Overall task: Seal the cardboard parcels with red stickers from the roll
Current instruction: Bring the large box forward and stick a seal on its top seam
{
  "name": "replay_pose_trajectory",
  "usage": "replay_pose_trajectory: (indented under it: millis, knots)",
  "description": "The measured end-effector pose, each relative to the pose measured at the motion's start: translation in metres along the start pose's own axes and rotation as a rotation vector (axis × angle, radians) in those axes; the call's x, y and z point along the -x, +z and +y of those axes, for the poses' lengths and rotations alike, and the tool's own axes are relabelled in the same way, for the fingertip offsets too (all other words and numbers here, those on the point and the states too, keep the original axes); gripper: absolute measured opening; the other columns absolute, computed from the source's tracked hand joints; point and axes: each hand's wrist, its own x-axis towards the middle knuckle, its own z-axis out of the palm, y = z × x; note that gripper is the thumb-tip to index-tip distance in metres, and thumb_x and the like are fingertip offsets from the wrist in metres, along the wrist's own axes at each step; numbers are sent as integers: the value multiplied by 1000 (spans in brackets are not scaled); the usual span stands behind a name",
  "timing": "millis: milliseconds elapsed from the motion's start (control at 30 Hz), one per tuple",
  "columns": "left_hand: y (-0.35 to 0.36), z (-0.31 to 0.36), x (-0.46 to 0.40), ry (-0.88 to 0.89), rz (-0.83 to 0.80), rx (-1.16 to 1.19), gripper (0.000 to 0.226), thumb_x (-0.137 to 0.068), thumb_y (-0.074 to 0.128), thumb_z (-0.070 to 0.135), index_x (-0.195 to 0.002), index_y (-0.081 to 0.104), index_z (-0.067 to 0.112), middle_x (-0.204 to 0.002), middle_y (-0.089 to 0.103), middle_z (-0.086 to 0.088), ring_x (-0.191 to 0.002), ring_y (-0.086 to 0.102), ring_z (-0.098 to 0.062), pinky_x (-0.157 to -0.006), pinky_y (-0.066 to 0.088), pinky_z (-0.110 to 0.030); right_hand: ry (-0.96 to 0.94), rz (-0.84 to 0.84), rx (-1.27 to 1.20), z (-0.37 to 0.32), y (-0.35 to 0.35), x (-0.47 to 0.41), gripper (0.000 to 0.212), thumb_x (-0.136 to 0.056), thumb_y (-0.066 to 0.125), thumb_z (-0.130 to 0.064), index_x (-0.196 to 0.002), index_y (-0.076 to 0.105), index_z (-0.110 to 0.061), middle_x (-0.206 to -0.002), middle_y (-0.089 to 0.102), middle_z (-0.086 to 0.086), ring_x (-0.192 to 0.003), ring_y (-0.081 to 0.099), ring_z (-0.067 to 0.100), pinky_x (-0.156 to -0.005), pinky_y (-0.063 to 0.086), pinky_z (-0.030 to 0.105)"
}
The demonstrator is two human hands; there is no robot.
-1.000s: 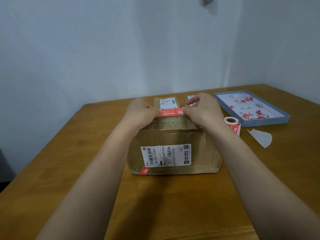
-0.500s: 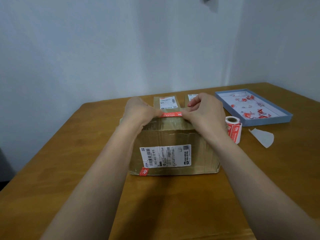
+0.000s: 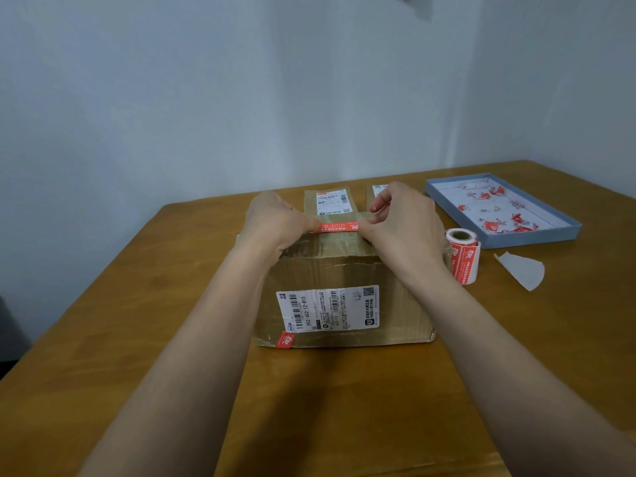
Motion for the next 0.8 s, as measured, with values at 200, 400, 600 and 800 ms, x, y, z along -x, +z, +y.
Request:
replay_pose_trajectory:
  millis: [200,400,600,800]
  knots:
    - [3,-3,-4,11,15,-66,32,-71,85,29,-88,70,7,-88,67,-5,-79,59,-18,-78,51,-36,-31,-42,70,-2,-1,0,15,-86,68,-24,-97,59,-21,-92,65,-4,-86,61,14,-64,47,29]
    - [5,-5,-8,17,-6,-203,37,-68,86,37,-86,71,8,-97,67,-9,-105,58,-29,-93,50,-45,-4,-97,86,-1,0,-5,15,-82,71,-23,-93,60,-22,-91,65,-3,-86,60,17,-63,41,28]
    - [0,-2,-3,19,-25,-225,33,-72,85,32,-79,57,15,-100,60,-5,-109,55,-27,-96,48,-45,10,-130,79,1,-1,-8,19,-80,73,-25,-93,59,-22,-93,65,-4,-89,61,17,-65,43,29]
    - [-2,-3,0,29,-50,-275,31,-76,81,34,-74,54,19,-98,58,-4,-116,51,-29,-98,47,-47,-21,-115,52,6,-1,-10,27,-77,75,-25,-99,60,-21,-94,64,-3,-90,60,17,-71,50,33]
